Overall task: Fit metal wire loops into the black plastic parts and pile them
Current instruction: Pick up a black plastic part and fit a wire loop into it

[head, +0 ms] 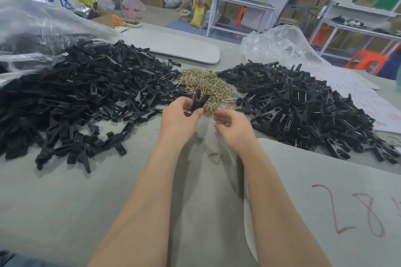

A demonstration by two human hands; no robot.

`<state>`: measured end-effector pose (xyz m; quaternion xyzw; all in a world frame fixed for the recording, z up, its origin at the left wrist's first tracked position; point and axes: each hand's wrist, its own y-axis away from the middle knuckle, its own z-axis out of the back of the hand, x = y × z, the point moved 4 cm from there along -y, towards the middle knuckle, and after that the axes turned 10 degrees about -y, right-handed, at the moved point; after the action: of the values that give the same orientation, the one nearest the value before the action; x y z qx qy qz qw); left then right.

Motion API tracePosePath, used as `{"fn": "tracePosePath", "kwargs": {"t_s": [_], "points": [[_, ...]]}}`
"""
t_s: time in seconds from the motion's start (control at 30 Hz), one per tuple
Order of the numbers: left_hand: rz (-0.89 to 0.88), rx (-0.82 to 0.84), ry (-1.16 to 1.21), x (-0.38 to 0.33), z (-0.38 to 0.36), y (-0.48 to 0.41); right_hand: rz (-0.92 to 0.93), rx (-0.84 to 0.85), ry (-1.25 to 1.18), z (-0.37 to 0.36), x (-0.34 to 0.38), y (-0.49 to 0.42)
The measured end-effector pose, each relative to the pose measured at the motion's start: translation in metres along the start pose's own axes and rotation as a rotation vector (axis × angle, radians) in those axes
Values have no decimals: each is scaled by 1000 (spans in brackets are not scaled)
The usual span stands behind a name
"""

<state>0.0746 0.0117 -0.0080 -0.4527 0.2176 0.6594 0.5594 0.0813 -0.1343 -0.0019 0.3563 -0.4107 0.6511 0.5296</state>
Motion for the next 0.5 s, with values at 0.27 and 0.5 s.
{"fn": "tracePosePath", "kwargs": {"t_s": [0.27,0.5], "points": [[-50,108,-103,-1,-8,4,-81,-86,-316,10,-4,4],[-118,170,-175,-4,-13,7,-36,-203,-301,14,-8,2]]}}
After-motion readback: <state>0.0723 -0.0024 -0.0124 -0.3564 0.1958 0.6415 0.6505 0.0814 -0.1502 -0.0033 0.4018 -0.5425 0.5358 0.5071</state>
